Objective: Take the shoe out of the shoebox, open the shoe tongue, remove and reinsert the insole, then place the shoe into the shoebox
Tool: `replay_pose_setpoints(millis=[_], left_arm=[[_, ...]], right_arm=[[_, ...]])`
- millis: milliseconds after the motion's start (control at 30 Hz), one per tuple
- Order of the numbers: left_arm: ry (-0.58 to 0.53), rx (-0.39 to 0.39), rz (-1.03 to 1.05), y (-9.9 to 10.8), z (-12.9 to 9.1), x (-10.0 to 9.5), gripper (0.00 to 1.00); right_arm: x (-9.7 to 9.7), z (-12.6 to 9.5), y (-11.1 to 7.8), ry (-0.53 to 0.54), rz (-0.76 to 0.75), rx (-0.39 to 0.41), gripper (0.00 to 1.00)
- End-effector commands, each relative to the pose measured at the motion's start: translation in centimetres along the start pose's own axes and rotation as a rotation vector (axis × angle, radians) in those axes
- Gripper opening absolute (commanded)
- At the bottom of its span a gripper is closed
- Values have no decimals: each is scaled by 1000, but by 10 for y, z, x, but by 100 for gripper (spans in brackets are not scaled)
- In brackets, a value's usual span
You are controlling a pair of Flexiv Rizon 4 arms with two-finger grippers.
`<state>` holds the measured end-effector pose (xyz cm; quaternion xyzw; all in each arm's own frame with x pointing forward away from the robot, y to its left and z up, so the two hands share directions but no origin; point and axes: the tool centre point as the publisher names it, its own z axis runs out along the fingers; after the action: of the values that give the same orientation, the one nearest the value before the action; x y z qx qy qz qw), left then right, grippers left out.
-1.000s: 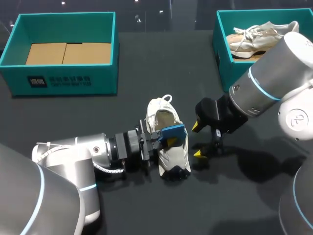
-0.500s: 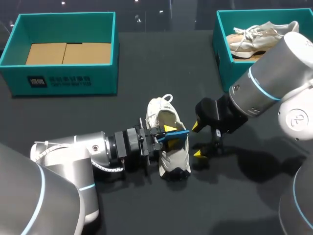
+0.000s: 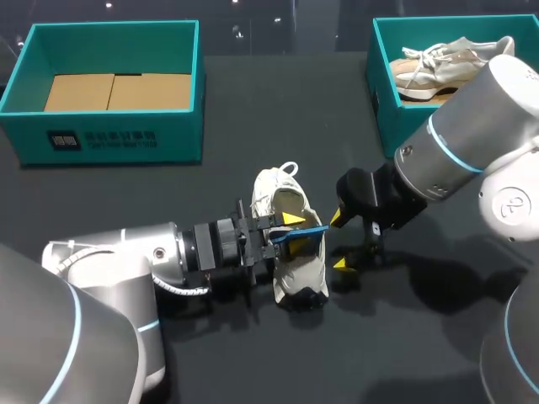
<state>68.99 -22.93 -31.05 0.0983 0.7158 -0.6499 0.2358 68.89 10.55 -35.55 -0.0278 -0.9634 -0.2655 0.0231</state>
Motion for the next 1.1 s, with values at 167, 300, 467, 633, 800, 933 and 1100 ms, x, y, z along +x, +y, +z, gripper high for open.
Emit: replay_pose_setpoints(millis=[167,300,467,633,800,933,1100], left_arm=[[45,-26,24,-14,-2,5,20],[54,-23,52,-8,-1,6,0],[73,-25,79,4,1,7,0],[81,-39,106,18,2,4,0],[87,-83,107,32,4,-1,0],[91,-111,107,40,7,-4,0],[97,-126,110,41,7,-3,0]], right_arm=[[0,1,0,-1,0,0,100],[0,1,0,-1,0,0,100],[0,1,0,-1,0,0,100],[0,1,0,-1,0,0,100],[0,1,0,-1,0,0,100],[0,1,0,-1,0,0,100],[0,1,0,-1,0,0,100]])
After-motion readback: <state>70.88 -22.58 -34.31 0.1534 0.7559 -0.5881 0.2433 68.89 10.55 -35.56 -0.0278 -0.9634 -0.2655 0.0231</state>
